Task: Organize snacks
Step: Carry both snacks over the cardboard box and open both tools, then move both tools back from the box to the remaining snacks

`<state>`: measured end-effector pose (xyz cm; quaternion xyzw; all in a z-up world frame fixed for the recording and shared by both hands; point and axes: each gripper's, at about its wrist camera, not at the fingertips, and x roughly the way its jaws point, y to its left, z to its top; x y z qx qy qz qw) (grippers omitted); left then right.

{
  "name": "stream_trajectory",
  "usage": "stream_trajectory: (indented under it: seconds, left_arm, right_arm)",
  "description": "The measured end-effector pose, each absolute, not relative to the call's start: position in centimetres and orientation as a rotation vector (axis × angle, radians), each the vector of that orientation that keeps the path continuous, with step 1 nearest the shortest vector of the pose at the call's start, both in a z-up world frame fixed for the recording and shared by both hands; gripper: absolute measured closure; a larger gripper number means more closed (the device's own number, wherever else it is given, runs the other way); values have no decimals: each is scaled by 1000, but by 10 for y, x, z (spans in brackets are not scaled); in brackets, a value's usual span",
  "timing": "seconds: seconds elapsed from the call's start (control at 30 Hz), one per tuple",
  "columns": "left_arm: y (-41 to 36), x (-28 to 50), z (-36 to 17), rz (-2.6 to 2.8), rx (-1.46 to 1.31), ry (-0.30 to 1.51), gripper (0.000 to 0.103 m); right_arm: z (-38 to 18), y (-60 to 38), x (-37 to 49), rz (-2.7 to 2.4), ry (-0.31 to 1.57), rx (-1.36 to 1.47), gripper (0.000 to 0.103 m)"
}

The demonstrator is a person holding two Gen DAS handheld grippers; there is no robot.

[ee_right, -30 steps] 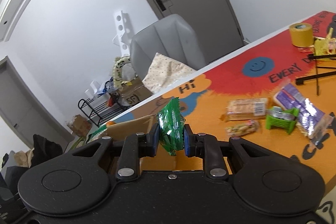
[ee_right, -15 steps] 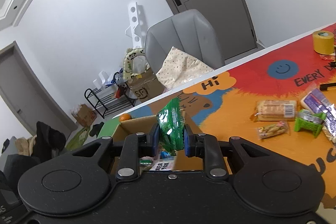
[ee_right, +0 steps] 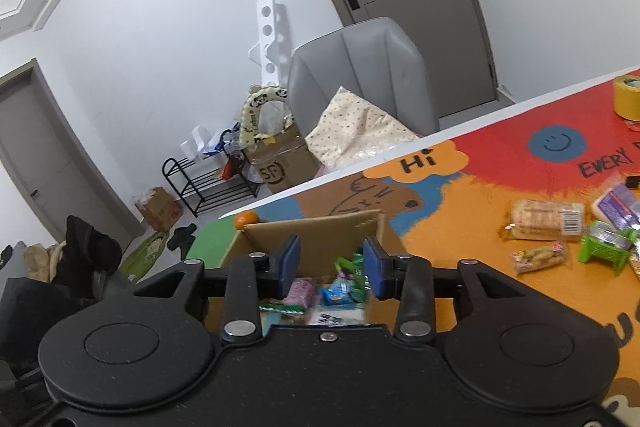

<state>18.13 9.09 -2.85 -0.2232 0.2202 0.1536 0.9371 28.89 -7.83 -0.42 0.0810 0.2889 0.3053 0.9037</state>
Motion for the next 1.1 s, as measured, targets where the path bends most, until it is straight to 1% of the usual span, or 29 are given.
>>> stream_trajectory:
  seconds: [0.03, 0.2, 0.4, 0.53, 0.77, 1.1]
  left_arm:
    - [88, 182, -28, 312, -448, 449, 19]
    - [75, 188, -27, 298, -432, 454, 15]
    - [53, 194, -28, 288, -410, 474, 13]
    - [33, 197, -25, 259, -380, 473, 12]
    - [0, 209, -25, 192, -334, 494, 11]
    - [-43, 229, -27, 107, -298, 500, 11]
  right_arm:
    - [-4, -82, 289, 624, 598, 173, 61]
    - [-5, -108, 284, 574, 578, 184, 38]
    - [-6, -144, 280, 530, 559, 198, 20]
    - [-9, -165, 281, 506, 569, 218, 17]
    - [-12, -201, 285, 451, 557, 257, 6]
    - [-17, -258, 296, 347, 552, 319, 4]
